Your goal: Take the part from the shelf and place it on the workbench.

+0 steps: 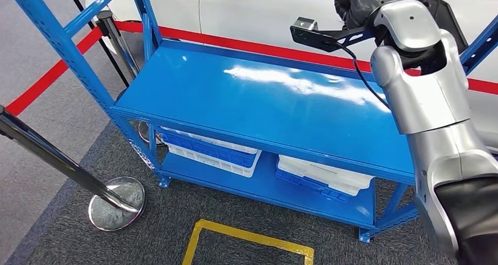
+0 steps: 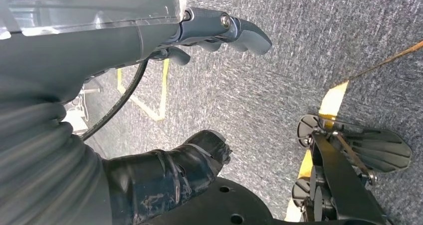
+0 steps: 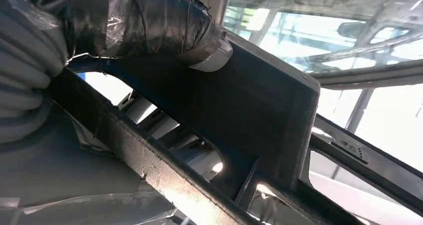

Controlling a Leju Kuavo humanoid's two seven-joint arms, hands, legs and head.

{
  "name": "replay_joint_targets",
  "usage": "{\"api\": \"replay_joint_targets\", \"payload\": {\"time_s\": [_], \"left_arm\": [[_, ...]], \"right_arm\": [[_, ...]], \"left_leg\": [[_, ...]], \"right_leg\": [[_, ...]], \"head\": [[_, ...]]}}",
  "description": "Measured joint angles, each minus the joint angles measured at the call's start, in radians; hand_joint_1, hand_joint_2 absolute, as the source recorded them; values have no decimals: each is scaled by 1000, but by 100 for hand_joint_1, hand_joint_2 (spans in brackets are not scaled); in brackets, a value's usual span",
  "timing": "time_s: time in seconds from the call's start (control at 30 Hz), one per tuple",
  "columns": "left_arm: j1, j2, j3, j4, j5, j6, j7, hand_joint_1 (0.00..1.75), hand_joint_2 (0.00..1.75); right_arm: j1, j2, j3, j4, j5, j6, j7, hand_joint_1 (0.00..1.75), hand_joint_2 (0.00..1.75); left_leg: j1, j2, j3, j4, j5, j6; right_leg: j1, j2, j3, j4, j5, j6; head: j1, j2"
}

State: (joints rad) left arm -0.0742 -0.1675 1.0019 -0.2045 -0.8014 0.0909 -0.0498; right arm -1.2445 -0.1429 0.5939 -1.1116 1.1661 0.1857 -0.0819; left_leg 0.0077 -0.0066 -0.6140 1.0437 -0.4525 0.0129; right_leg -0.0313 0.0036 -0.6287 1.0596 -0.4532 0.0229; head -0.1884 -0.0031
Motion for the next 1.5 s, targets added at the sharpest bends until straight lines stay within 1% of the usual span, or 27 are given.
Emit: {"api": "replay_joint_targets", "payload": {"time_s": [0.1,0.23,0.47,0.87,0.93,1.03,1.1,1.5], "left_arm": [[0,0,4,0,-2,2,-9,0,175],[0,0,12,0,-10,4,-14,0,175],[0,0,24,0,-23,3,-9,0,175],[0,0,25,0,-39,1,-10,0,175],[0,0,26,0,-40,1,-9,0,175],[0,0,30,0,-45,-2,-9,0,175],[0,0,33,0,-47,-3,-9,0,175],[-1,0,48,0,-47,-3,-9,0,175]], "right_arm": [[27,-12,6,-17,-7,-8,-18,175,175],[41,-27,33,-49,-15,-9,-20,175,175],[26,-52,92,-97,31,-7,-29,175,175],[-2,-77,138,-114,63,-8,-46,175,175],[-3,-79,140,-117,37,2,-55,175,175],[-7,-83,143,-117,-71,39,-93,175,175],[-9,-87,145,-117,-115,46,-99,175,175],[-20,-98,146,-117,-128,46,-85,175,175]], "left_leg": [[0,0,0,0,0,0],[0,0,0,0,0,0],[0,0,0,0,0,0],[0,0,0,0,0,0],[0,0,0,0,0,0],[0,0,0,0,0,0],[0,0,0,0,0,0],[0,0,0,0,0,0]], "right_leg": [[0,0,0,0,0,0],[0,0,0,0,0,0],[0,0,0,0,0,0],[0,0,0,0,0,0],[0,0,0,0,0,0],[0,0,0,0,0,0],[0,0,0,0,0,0],[0,0,0,0,0,0]], "head": [[0,0],[0,0],[0,0],[0,0],[0,0],[0,0],[0,0],[0,0]]}}
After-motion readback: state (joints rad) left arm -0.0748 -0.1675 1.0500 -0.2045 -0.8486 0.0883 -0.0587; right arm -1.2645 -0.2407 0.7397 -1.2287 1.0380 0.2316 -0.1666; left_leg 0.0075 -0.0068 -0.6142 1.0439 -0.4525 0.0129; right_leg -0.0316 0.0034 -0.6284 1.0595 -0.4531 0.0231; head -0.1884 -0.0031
